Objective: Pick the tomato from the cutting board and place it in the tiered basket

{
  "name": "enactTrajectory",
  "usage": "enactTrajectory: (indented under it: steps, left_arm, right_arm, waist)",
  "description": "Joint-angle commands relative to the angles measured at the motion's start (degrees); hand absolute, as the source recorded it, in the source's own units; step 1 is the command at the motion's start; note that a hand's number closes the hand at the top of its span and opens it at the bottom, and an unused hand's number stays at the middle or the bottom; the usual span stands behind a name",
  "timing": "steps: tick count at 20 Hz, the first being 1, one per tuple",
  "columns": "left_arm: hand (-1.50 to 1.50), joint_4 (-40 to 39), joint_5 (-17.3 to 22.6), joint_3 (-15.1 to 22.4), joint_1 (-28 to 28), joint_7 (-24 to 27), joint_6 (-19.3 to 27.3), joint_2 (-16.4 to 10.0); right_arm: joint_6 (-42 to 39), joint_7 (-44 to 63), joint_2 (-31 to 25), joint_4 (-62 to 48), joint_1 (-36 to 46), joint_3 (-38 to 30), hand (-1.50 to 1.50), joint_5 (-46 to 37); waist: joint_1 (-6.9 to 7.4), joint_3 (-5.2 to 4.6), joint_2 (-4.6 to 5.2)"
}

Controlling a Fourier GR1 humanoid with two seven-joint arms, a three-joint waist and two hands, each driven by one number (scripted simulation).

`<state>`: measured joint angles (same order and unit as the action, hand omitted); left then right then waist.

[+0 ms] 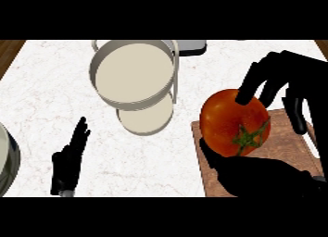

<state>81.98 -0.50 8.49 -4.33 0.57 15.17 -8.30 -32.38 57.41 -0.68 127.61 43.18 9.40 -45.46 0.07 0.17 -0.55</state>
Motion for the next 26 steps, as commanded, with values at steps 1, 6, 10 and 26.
enactTrajectory:
  steps: [1, 6, 10, 26]
  left_arm:
    - [0.0, -5.44, 1.13, -1.5, -0.09, 0.67, -1.96, -0.71]
    - [0.0, -1.56, 0.09, -1.3, 1.92, -4.18, -1.18, -1.37]
    - [0.0, -2.72, -0.4, -0.22, -1.39, -0.41, -1.75, -0.35]
    - [0.0, -1.98, 0.48, -2.01, -1.21, -1.05, -3.36, -0.28]
  right_arm:
    - [0.45, 10.05, 0.64, -7.41, 9.16, -1.09, 1.5, 1.11]
    - [3.19, 5.52, 0.65, -20.72, 15.95, -5.43, 1.5, -0.64]
    - [7.86, 6.2, 0.66, -27.58, 20.19, -3.44, 1.5, 0.08]
    - [26.84, -7.62, 0.67, -55.63, 18.7, 3.15, 1.5, -1.9]
  waist:
    - [0.3, -0.32, 0.44]
    - [0.74, -0.23, 0.61]
    - [0.99, -0.25, 0.61]
    - [0.83, -0.2, 0.72]
